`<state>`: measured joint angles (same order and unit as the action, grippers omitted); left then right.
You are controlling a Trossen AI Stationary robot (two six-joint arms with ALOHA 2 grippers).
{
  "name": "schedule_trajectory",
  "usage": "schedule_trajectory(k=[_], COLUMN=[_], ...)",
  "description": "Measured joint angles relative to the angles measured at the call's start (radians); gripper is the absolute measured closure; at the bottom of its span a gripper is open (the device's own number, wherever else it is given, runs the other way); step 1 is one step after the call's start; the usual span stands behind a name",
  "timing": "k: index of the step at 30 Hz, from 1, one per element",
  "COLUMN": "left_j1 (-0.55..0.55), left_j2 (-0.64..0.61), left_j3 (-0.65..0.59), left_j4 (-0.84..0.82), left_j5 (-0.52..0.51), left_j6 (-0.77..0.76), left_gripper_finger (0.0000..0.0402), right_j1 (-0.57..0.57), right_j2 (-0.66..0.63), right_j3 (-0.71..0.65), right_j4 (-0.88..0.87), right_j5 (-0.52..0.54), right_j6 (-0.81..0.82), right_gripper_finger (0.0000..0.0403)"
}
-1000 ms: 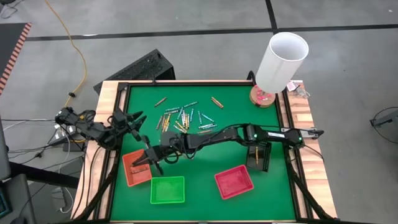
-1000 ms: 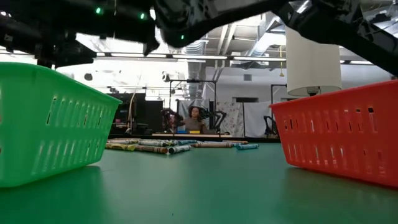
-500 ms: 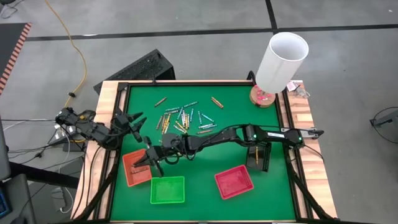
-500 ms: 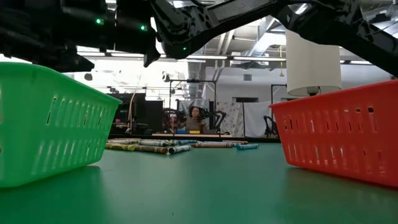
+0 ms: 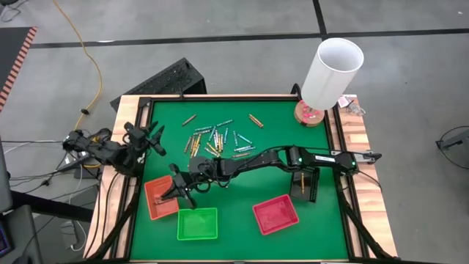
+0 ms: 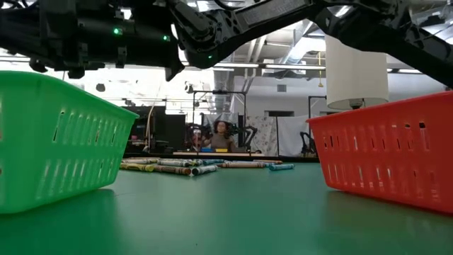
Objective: Sort crayons
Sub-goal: Put the brown crayon into the orange bin
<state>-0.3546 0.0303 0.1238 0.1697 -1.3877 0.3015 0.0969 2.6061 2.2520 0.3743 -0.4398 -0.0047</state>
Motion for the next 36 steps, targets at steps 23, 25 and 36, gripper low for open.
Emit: schedule_trajectory(k=[23,25,36], left_j1=[0.175,0.175,0.175], left_j2=[0.000,0.000,0.000], left_j3=[0.000,0.000,0.000], left_j4=[0.634,0.633,0.633], left_j5=[0.344,0.344,0.344], left_j6=[0.369,0.368,0.368], left_gripper_finger=[0.0267,0.0267,0.0267], right_j1=[-0.014,-0.014,-0.015], right_j2=[0.088,0.086,0.084], right_j3=[-0.002,0.001,0.001], right_j4=[0.187,0.189,0.144], right_j5=[0.012,0.002,-0.005], right_j6=[-0.001,0.001,-0.045], right_gripper_finger=[0.0403,0.0403,0.0403])
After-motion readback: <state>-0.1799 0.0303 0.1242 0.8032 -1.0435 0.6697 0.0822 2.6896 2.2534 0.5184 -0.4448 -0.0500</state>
